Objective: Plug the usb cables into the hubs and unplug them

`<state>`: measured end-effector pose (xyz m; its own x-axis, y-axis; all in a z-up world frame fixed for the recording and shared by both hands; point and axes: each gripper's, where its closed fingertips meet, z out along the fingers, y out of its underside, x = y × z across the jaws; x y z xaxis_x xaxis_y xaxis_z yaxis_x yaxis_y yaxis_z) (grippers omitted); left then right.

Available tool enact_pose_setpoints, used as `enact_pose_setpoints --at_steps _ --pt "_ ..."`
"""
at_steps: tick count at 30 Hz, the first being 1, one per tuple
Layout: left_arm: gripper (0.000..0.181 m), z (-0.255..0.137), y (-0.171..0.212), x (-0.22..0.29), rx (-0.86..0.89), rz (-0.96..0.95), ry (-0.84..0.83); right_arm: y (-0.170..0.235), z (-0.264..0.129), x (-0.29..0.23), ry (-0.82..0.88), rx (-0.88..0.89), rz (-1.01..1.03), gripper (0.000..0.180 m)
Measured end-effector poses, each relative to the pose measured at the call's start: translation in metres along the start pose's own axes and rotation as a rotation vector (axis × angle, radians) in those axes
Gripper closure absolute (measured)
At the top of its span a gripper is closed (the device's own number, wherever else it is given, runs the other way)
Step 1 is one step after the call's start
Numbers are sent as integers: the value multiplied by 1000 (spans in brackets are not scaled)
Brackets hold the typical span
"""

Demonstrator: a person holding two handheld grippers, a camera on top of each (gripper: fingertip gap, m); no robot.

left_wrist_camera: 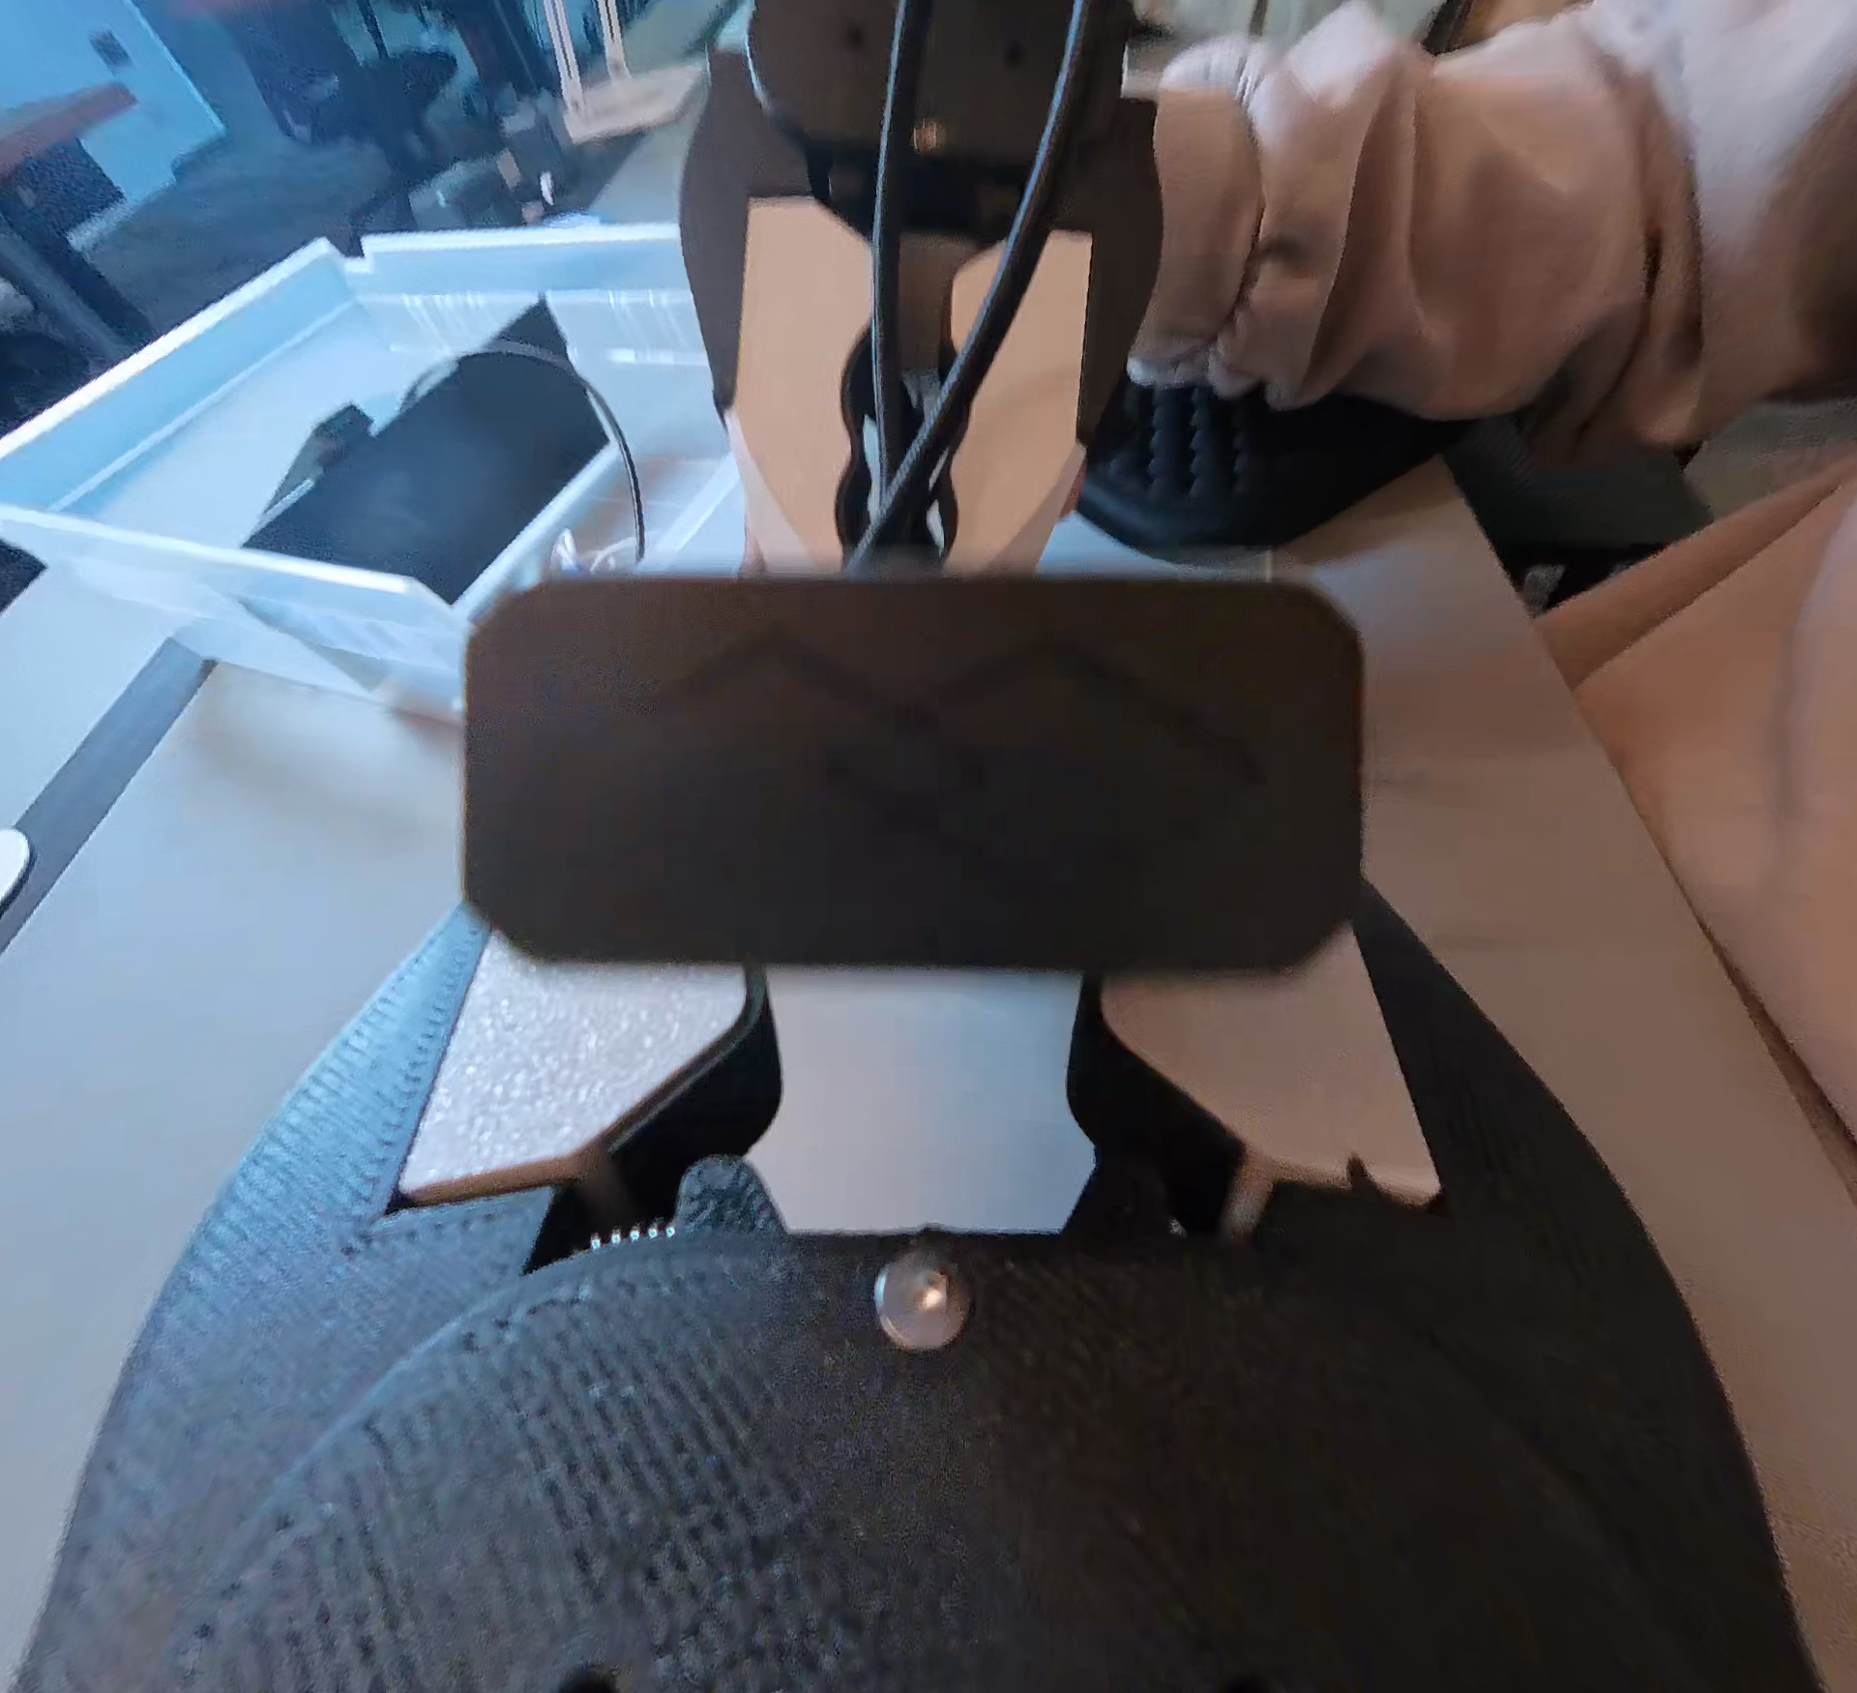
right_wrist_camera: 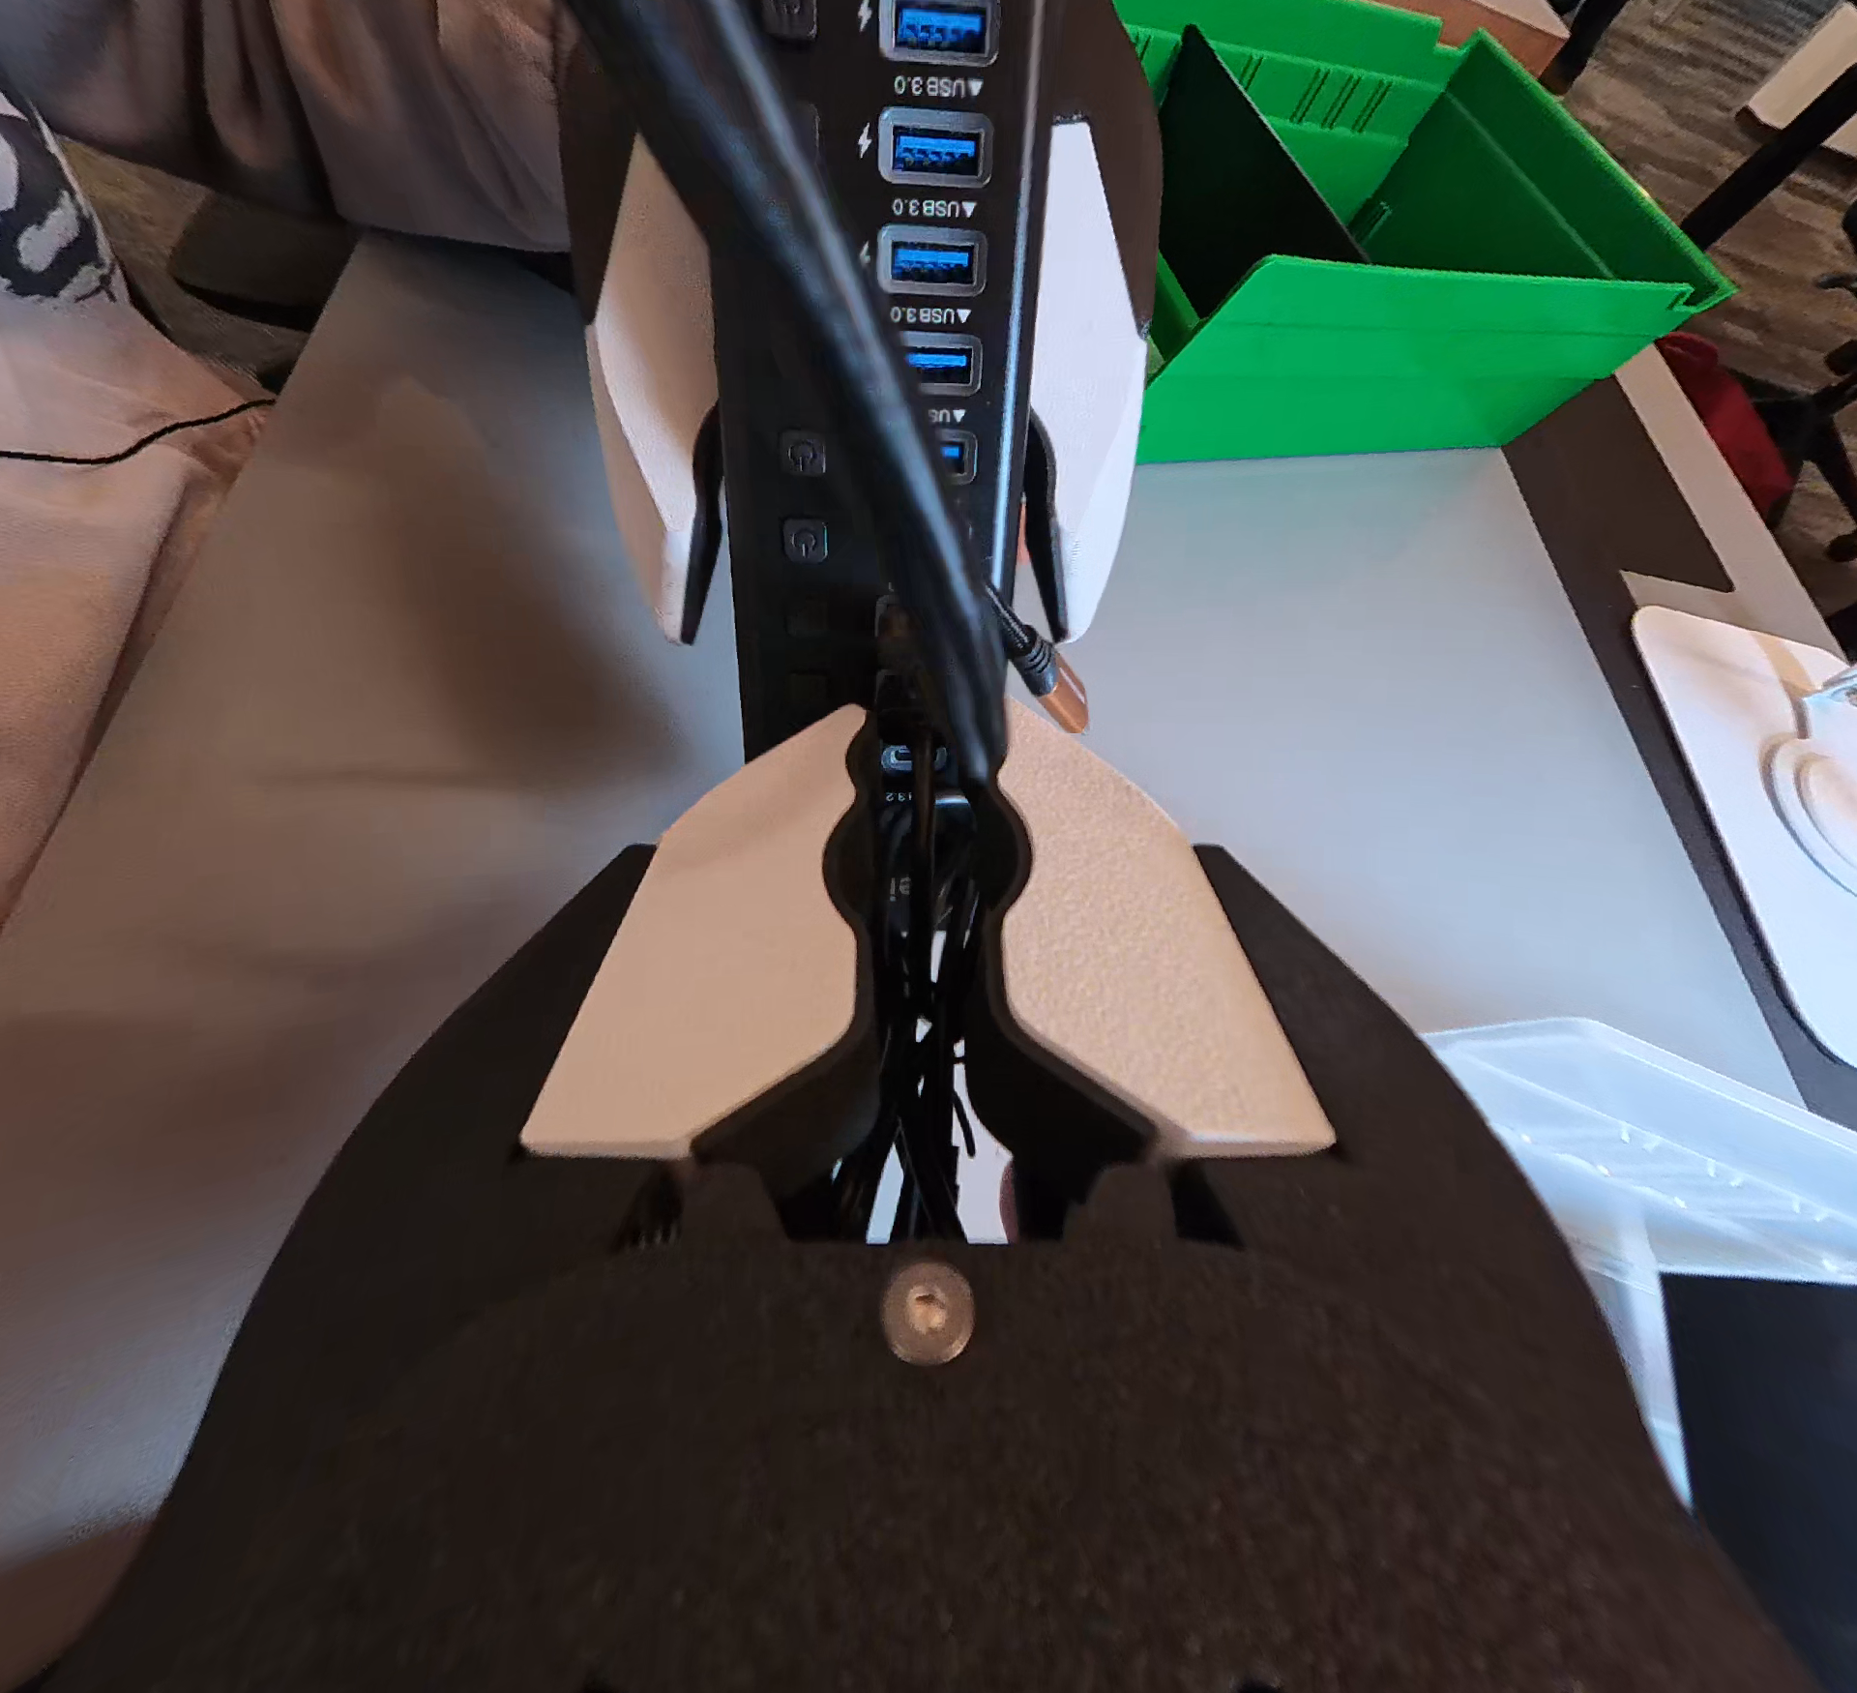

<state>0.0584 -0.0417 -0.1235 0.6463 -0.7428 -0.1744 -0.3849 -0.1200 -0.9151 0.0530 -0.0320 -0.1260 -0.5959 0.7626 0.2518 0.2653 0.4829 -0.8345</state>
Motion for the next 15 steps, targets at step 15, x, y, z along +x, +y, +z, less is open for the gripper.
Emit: enact_pose_setpoints --at_steps 15 --pt "109 -2 11 -12 -109 132 -125 7 9 2 58 -44 -28 165"
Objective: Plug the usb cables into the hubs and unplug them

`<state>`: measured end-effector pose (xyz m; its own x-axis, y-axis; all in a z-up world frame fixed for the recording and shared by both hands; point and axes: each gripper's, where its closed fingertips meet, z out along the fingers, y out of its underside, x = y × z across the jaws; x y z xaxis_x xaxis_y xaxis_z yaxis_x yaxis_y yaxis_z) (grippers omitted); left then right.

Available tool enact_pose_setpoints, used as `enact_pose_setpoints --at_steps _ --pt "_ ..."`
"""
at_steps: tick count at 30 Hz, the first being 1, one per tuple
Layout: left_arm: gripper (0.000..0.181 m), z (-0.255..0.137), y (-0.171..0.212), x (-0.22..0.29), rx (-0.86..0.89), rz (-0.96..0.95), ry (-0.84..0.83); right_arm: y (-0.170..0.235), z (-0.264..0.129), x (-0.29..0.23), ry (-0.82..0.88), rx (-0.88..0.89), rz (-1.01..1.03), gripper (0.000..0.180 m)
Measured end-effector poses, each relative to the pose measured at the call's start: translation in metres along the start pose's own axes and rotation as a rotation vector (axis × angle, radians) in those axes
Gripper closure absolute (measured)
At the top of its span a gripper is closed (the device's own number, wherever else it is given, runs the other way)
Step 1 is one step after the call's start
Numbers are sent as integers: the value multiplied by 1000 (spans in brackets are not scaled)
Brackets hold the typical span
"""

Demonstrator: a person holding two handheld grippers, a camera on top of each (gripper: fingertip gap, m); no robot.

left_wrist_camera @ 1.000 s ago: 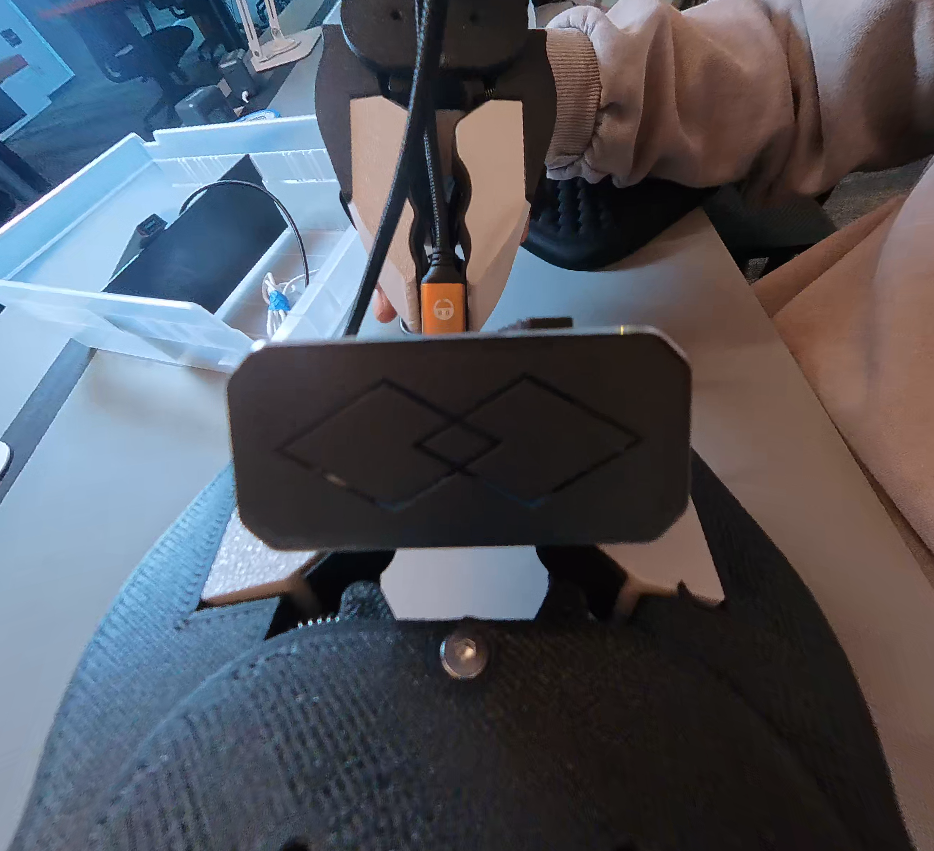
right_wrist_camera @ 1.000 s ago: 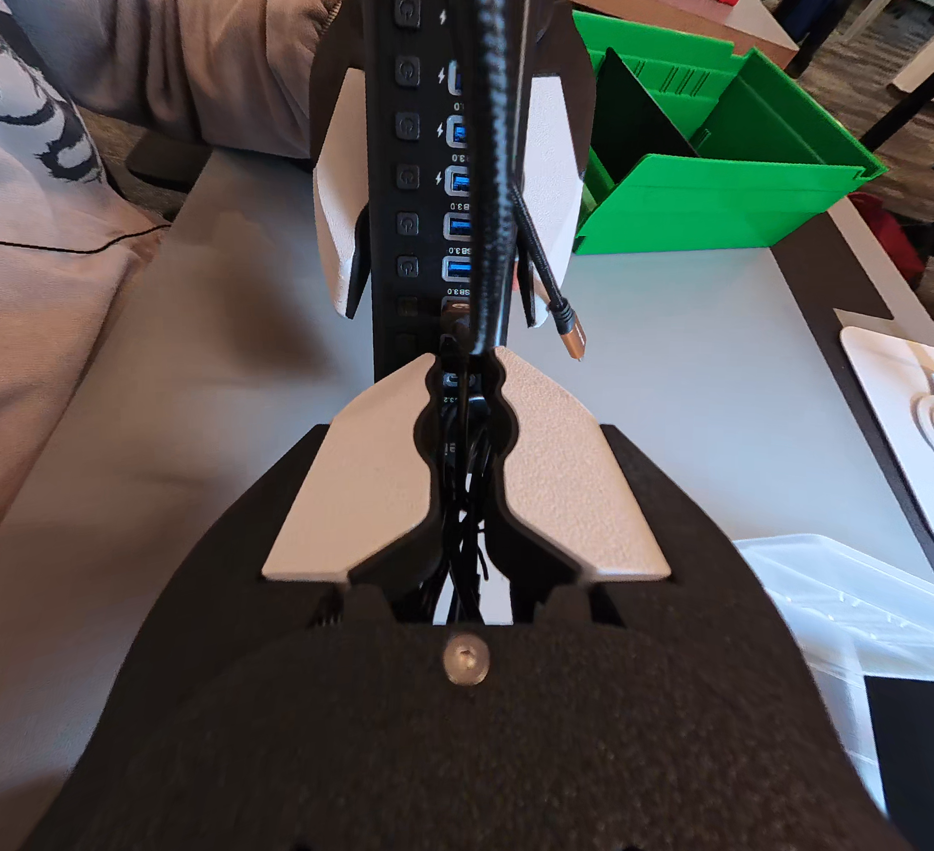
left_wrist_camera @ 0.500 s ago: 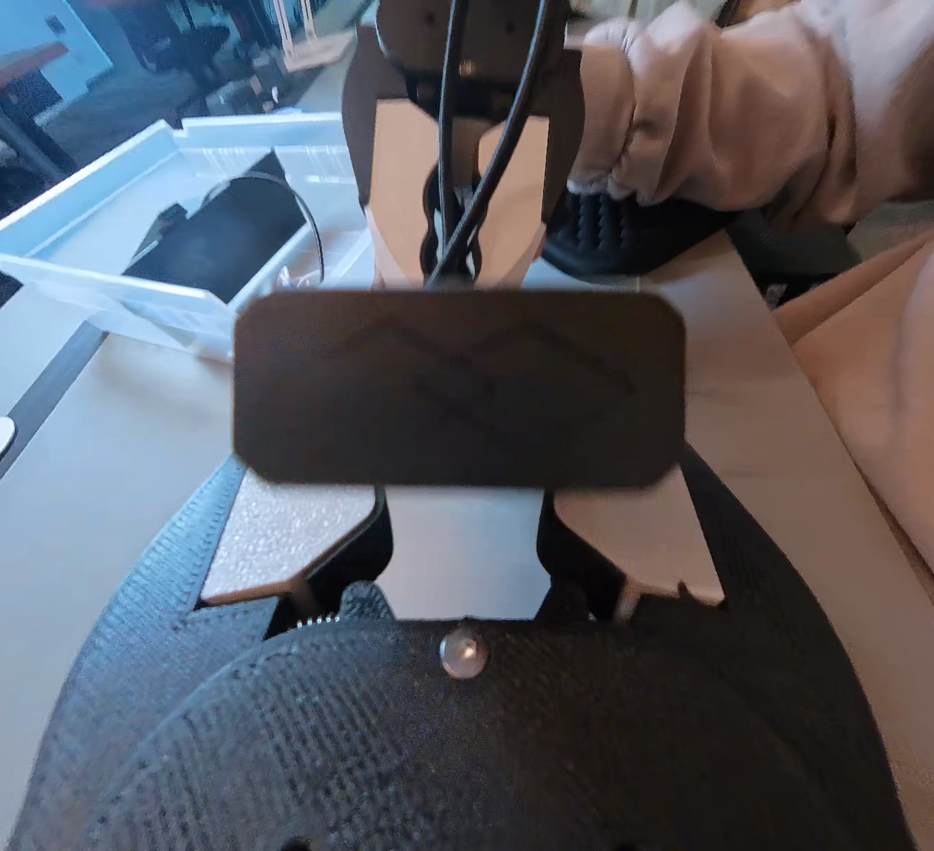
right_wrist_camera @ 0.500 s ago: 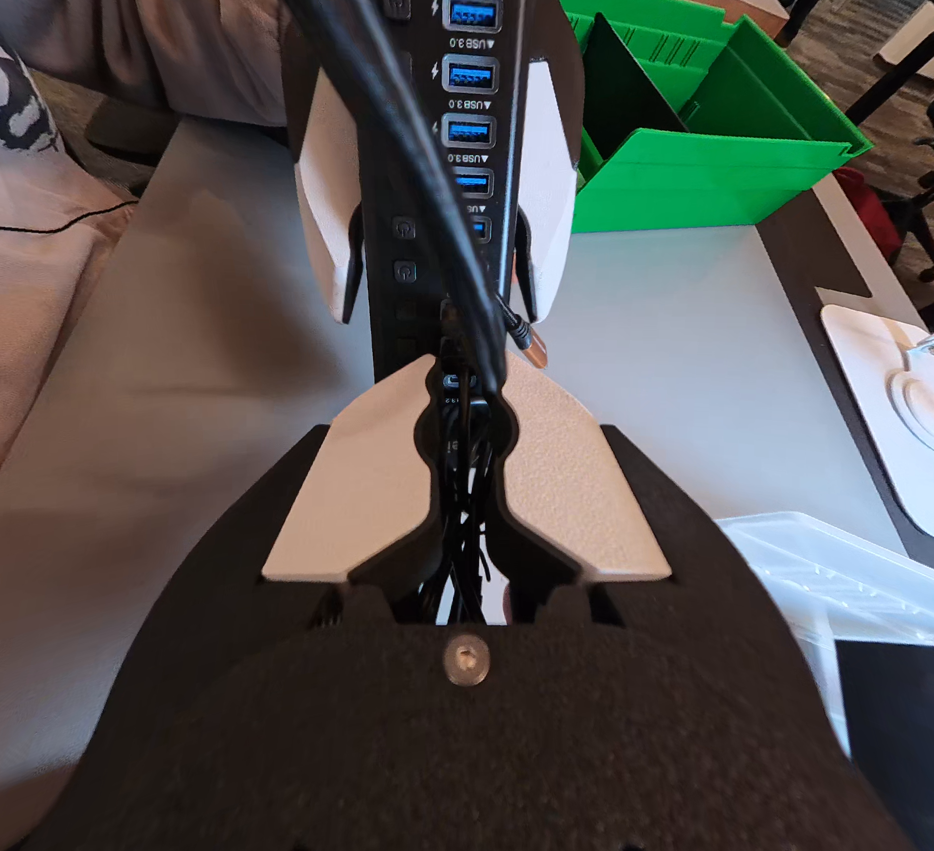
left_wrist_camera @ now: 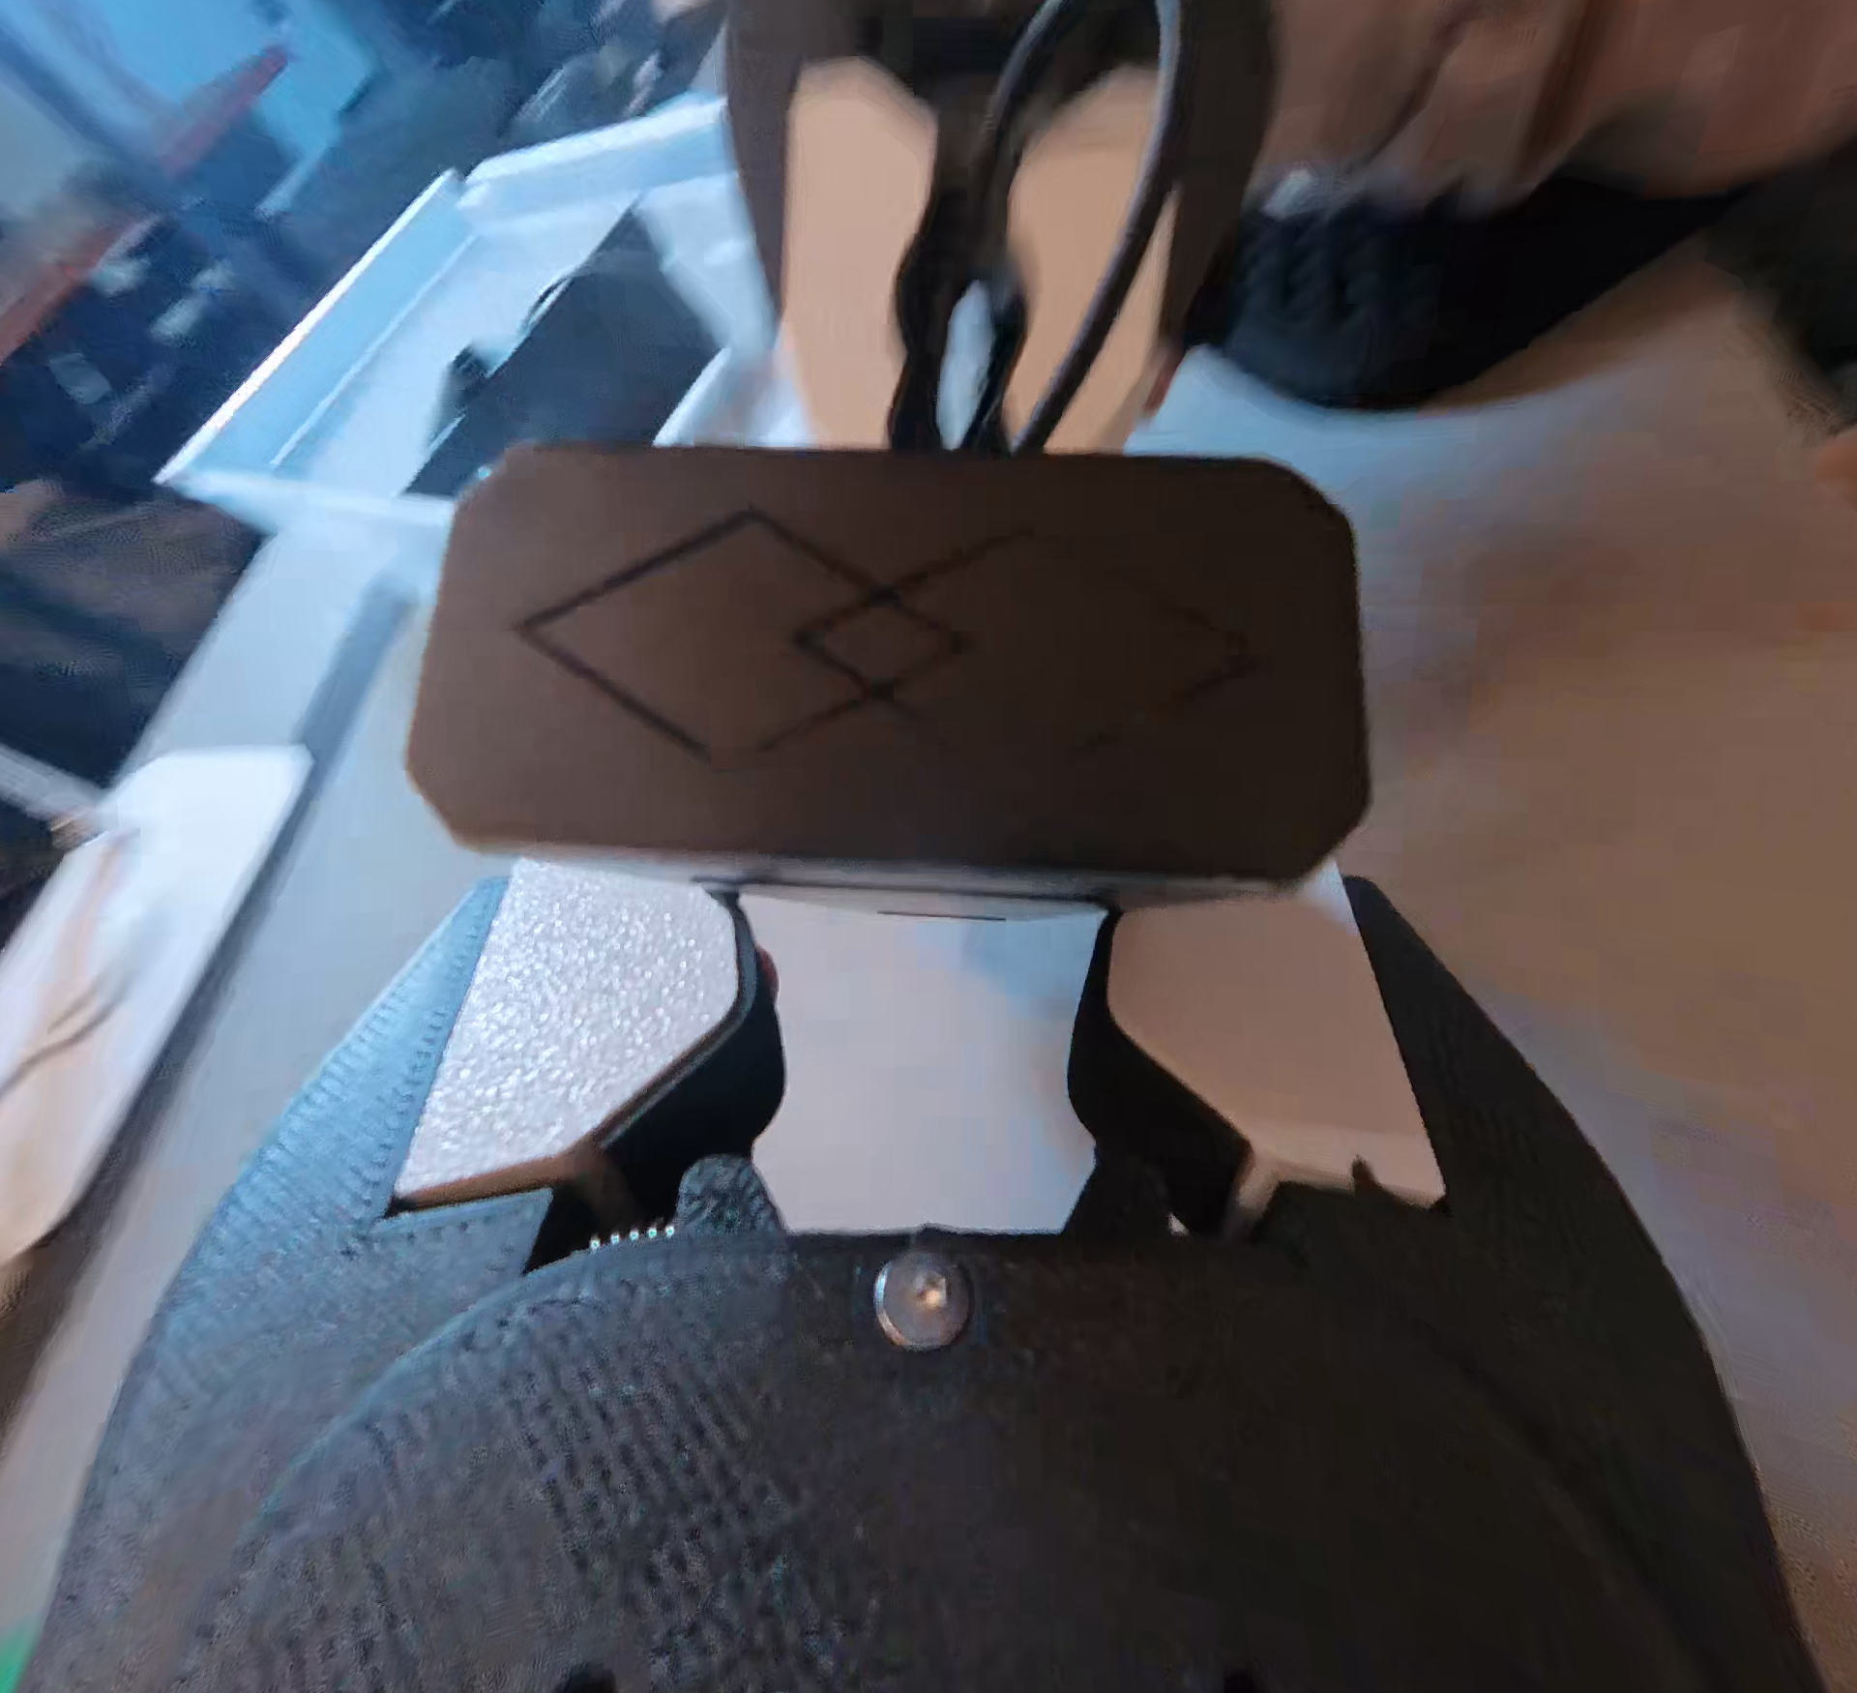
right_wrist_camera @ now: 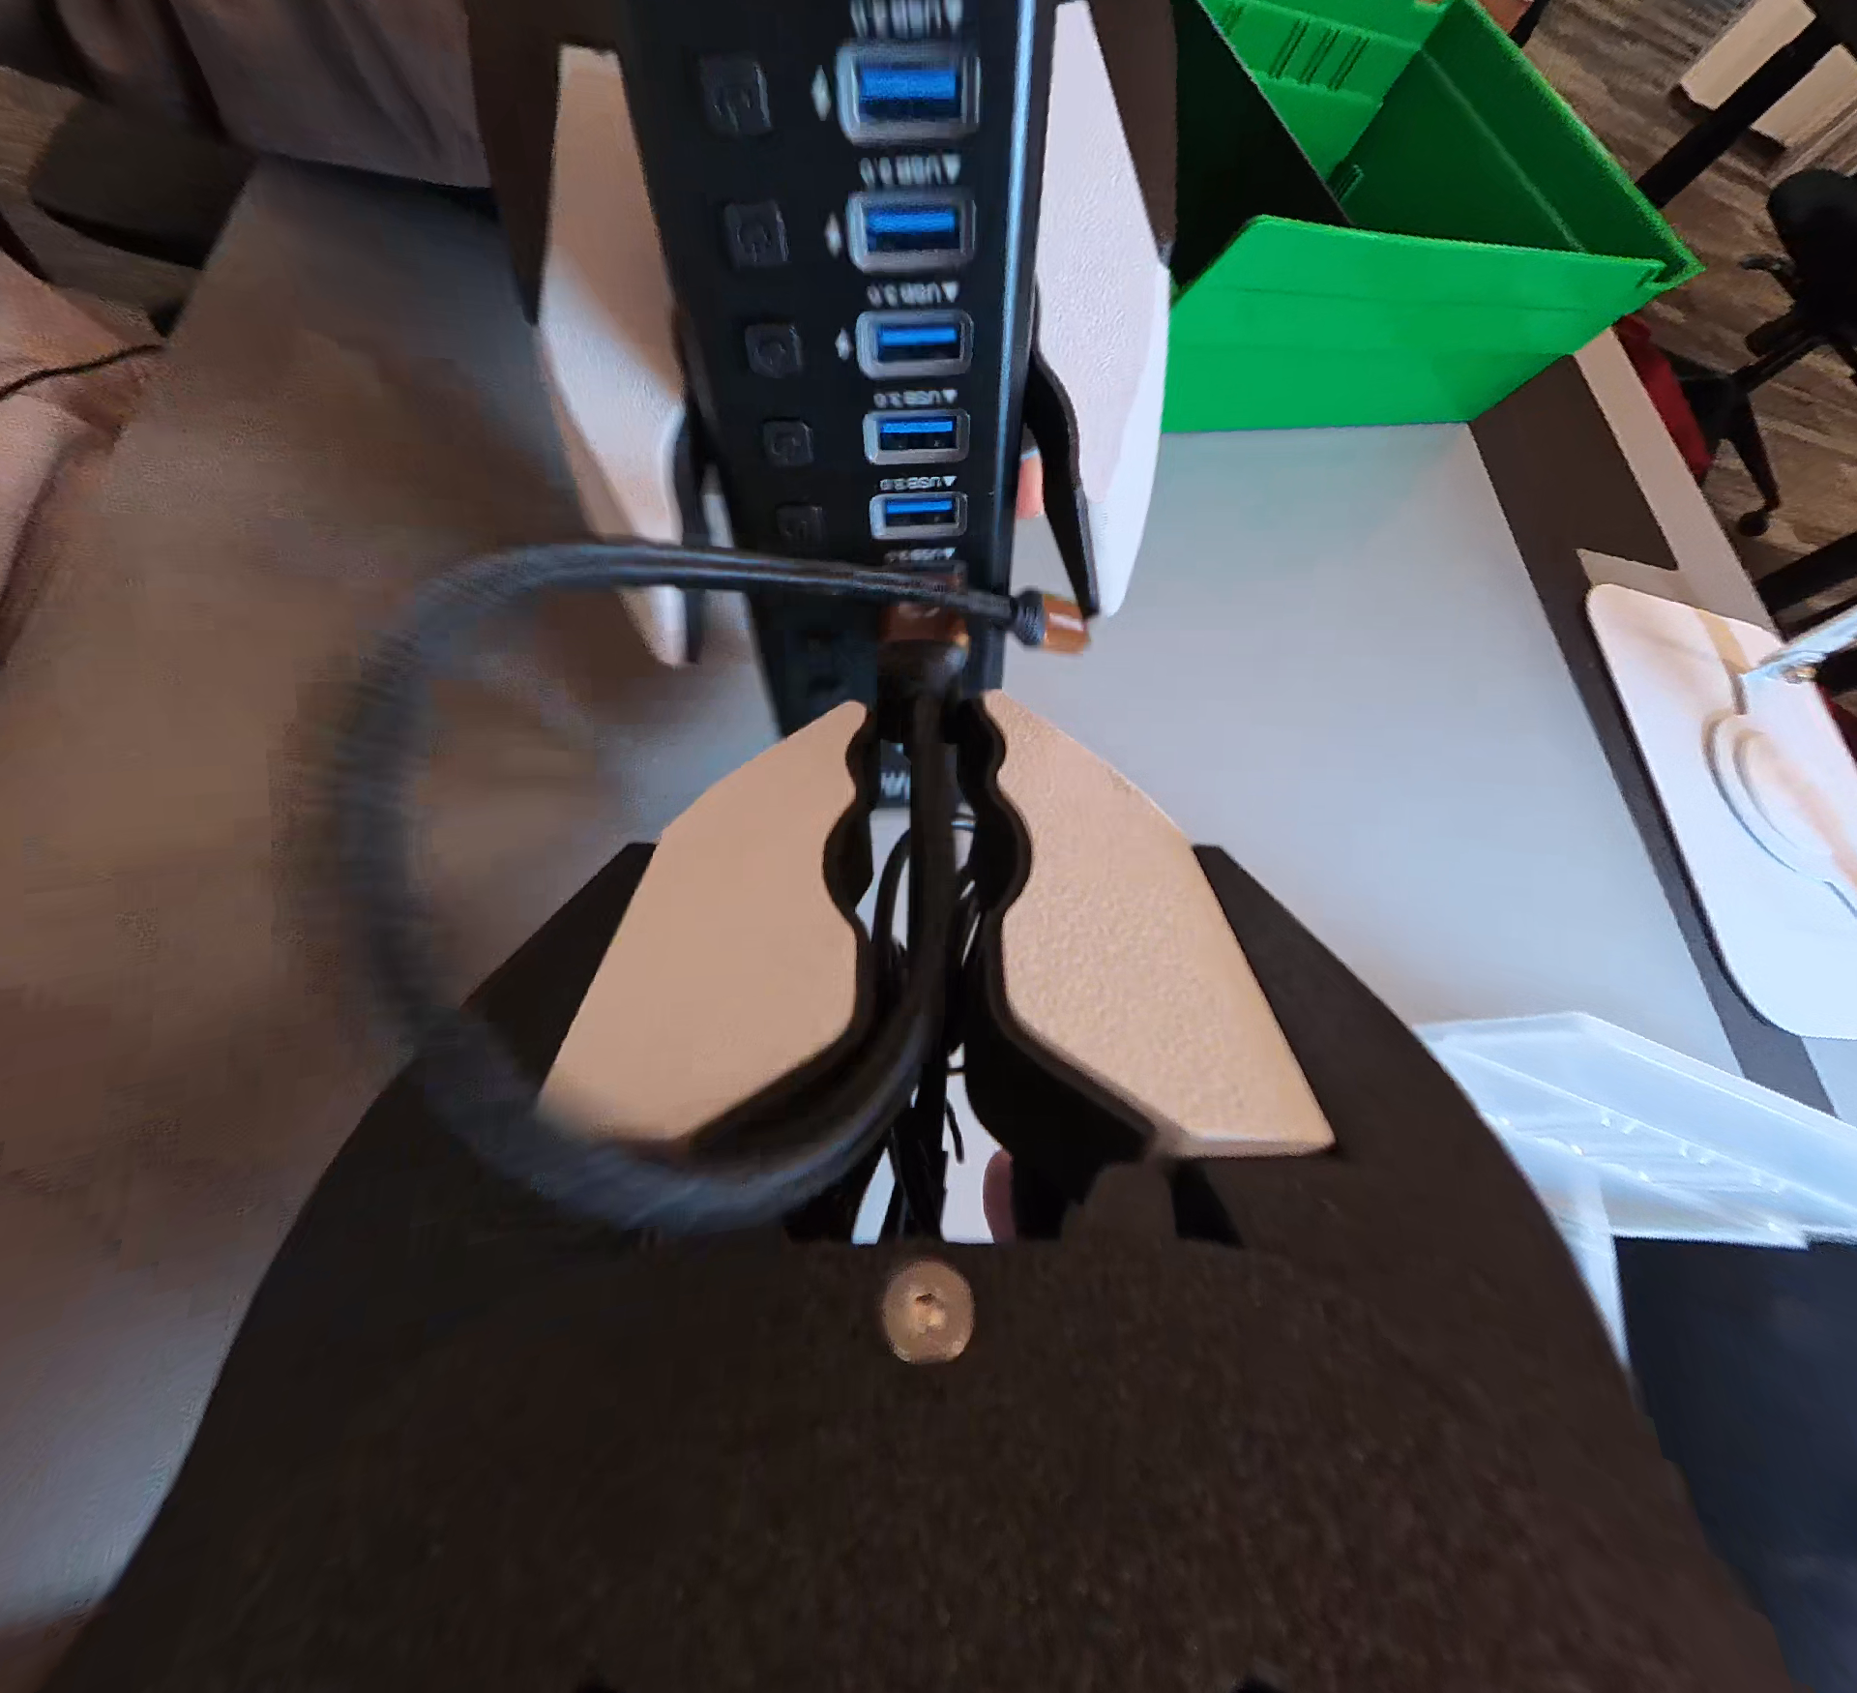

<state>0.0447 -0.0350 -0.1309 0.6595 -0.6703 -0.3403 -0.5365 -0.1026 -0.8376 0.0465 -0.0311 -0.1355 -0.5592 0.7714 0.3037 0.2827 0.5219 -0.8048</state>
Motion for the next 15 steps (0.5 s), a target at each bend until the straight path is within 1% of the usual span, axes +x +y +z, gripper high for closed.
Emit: enact_pose_setpoints --at_steps 1,2,4,5,7,9,10,12,15 --pt "109 -4 15 -13 -61 11 -60 2 -8 7 30 -4 13 165" --pt "108 -9 27 -23 -90 -17 -87 1 -20 15 62 20 26 165" --pt "108 -20 35 -35 -54 -85 -92 -1 -42 25 111 48 41 165" --pt "108 -25 34 -41 -31 -91 -116 1 -53 35 169 40 32 165" --pt "109 -31 25 -47 30 -117 -129 4 -79 66 343 36 34 165" --pt "109 -35 12 -47 111 -161 -108 17 -104 96 483 -36 47 165" --pt "109 -37 7 -46 143 -176 -97 27 -111 109 521 -91 56 165" --pt "109 -38 0 -43 197 -210 -66 51 -112 122 490 -210 109 164" --pt "109 -36 -3 -38 239 -257 -24 89 -102 144 471 -354 164 164"
